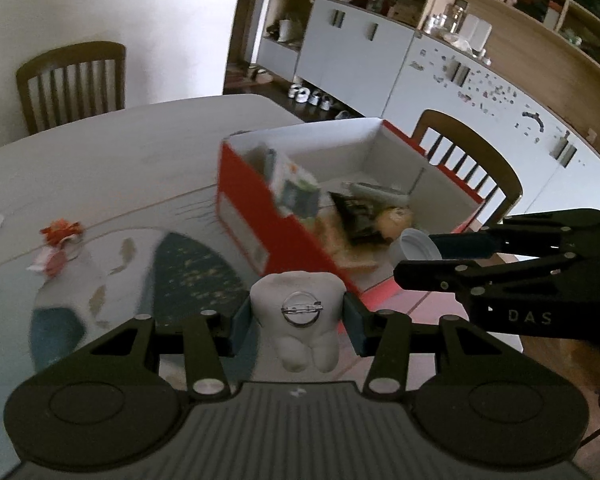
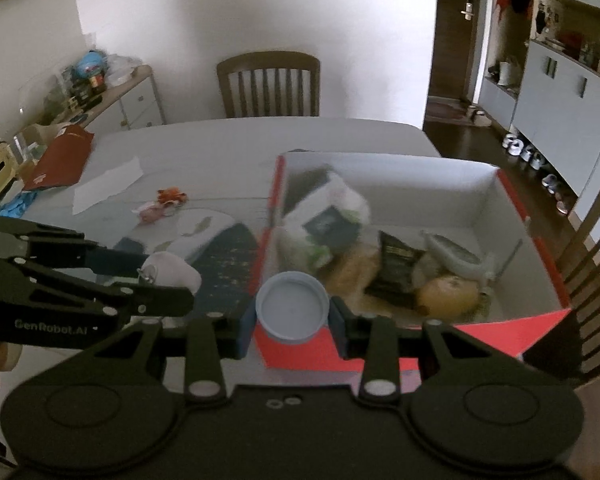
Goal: Organize objects
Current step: 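Carry the plush tooth and white bowl into the red box, open both grippers, then withdraw both grippers from the box toward the pink tube and orange keychain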
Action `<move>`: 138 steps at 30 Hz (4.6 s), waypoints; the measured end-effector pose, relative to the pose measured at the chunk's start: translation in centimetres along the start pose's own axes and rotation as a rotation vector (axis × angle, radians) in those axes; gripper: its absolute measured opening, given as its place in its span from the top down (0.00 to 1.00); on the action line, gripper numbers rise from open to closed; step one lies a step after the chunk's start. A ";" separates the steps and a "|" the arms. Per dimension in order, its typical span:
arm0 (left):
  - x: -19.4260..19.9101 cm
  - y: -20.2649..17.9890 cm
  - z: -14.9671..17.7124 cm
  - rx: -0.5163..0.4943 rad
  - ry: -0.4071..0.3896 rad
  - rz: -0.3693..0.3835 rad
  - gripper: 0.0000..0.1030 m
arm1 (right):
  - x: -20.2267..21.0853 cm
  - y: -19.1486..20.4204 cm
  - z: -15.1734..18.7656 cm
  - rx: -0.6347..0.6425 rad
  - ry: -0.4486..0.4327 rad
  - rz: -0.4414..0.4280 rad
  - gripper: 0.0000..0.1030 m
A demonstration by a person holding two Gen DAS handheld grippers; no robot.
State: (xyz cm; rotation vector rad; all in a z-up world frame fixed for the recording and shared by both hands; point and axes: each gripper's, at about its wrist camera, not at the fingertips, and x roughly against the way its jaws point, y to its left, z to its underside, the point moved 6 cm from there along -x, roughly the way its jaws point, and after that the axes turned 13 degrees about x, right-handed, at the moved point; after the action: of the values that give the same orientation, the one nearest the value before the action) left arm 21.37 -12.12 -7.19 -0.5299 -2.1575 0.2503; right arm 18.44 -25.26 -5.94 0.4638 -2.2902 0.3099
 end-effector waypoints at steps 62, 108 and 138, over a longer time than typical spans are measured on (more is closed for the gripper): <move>-22.2 -7.5 -9.6 -0.107 0.166 -0.193 0.48 | -10.6 -13.1 1.7 0.035 0.142 0.085 0.63; -2.6 -4.0 -4.7 0.062 -0.077 -0.065 0.21 | 0.2 -7.5 -0.8 0.024 -0.012 0.003 0.20; 1.1 16.7 -3.8 0.114 -0.052 -0.120 0.00 | -8.8 7.9 -10.7 0.042 0.027 -0.002 0.06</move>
State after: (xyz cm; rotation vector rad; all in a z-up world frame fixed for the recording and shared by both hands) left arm 28.59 3.18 -10.17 -0.3312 -2.2009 0.3212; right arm 27.69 -12.25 -5.76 0.4803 -2.2604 0.3621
